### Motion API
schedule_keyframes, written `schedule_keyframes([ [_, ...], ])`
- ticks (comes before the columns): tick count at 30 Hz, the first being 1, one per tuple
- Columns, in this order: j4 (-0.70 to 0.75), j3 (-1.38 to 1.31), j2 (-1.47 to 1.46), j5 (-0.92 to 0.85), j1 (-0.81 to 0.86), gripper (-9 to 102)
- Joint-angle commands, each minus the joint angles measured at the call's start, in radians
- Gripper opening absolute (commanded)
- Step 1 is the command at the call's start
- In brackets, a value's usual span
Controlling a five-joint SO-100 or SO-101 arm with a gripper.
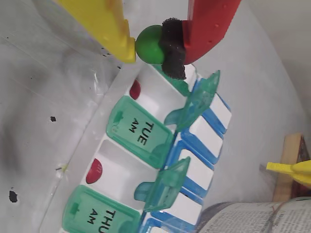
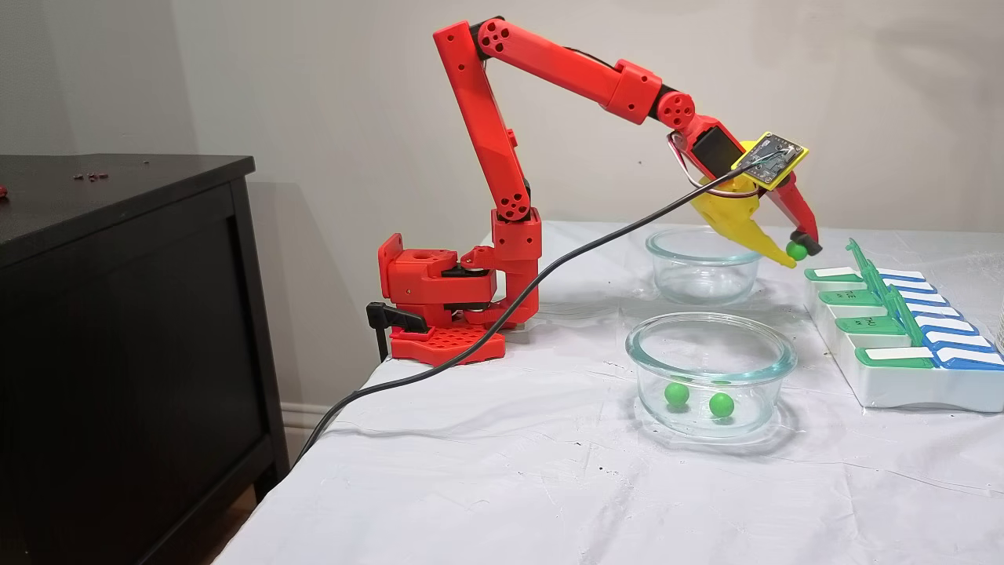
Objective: Sort medicines into box.
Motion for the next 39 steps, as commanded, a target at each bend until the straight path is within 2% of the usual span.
schedule_keyframes([
  [1, -0.089, -0.055, -0.017, -0.002, 0.005, 0],
  [15, -0.262, -0.086, -0.186, 0.046, 0.020, 0],
  [19, -0.216, -0.146, -0.250, 0.077, 0.023, 0],
  [26, -0.227, -0.161, -0.267, 0.081, 0.032, 0],
  [39, -0.153, -0.143, -0.087, 0.069, 0.028, 0],
])
